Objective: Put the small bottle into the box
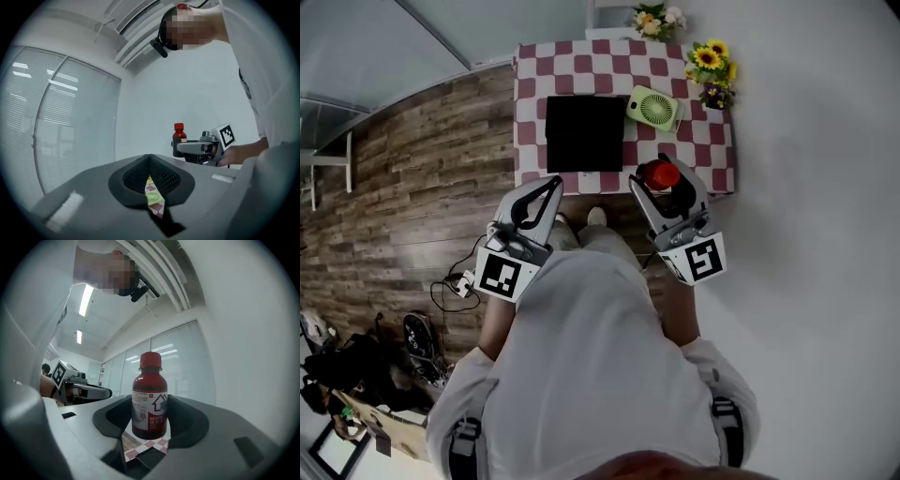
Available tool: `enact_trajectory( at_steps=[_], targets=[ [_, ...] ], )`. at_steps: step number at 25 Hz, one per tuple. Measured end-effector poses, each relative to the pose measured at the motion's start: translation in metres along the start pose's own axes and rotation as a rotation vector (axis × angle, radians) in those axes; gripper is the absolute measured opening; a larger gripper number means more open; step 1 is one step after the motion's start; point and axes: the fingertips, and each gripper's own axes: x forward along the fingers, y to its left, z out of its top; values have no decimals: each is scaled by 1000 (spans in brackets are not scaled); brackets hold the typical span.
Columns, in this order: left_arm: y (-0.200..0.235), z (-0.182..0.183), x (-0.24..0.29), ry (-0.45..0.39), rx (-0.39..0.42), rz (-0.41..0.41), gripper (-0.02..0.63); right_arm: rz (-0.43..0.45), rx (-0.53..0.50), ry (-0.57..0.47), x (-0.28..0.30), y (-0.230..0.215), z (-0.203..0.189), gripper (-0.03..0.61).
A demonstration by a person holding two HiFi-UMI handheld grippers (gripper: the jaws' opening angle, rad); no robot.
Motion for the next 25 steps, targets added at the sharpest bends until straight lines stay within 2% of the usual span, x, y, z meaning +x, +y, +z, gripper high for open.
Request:
enact_trajectory(
  at_steps=[9,14,17,21,25],
  targets=[
    [-9,-14,33,45,-20,17,2,-56,-11,63,-13,-46,-31,222],
    [6,-26,35,57,-23,16,2,-31,-53,92,8,-50,-45,221],
    [16,-29,36,41,-24,-1,2,21,-72,134,24,-43,-55,221],
    [44,-24,37,-8,-50,17,2,92,-134,281,52,-37,-88,221],
    [66,-31,34,-33,-69,31,2,170,-251,487,77,-26,-151,221]
  ],
)
